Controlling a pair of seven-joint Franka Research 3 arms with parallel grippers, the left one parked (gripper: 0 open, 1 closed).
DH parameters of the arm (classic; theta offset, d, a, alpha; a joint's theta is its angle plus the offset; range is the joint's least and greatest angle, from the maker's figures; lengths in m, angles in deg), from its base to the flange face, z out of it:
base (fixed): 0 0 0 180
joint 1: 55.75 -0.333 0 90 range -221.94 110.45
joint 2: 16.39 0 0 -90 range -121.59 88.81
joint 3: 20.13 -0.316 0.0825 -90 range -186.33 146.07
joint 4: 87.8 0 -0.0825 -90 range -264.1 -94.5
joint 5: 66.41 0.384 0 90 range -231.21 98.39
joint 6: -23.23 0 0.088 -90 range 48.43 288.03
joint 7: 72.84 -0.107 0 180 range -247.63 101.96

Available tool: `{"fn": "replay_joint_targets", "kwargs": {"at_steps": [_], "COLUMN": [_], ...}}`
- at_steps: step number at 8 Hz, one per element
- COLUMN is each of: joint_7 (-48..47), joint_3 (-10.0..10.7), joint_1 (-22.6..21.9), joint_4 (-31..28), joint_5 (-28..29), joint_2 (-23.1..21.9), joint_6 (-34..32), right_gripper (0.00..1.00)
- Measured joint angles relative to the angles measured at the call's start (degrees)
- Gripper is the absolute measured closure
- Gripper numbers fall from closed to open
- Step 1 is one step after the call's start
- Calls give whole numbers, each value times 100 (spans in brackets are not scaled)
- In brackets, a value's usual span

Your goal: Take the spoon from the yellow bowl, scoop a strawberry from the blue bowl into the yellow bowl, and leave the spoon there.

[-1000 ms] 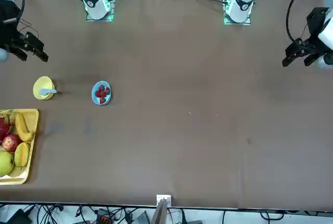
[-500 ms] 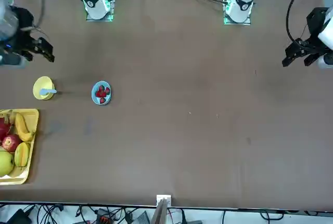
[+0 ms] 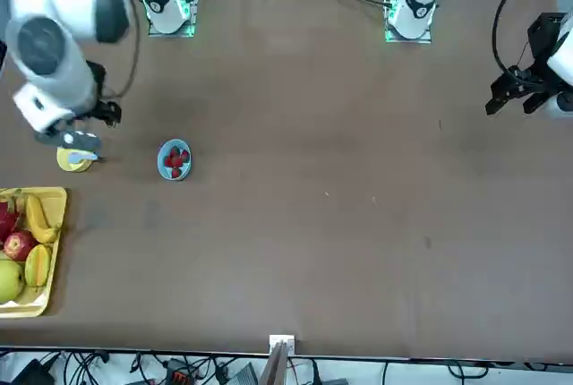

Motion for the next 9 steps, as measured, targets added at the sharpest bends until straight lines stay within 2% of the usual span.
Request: {"fn": "replay_joint_targets", "kwargs": {"at_steps": [2,4,7,9], "joint_7": [-469,-1250,-2667,-3213], "joint_3": [24,92,96,103], "joint_1": [-21,23,34,87], "joint_4": [-848,-1471,-1654,-1643], "joint_5": [-939,-1789,-2928,-3475], "joint_2": [172,359,1172,1758], "joint_6": [685,983,1074,1088], "right_gripper": [0,0,0,0]}}
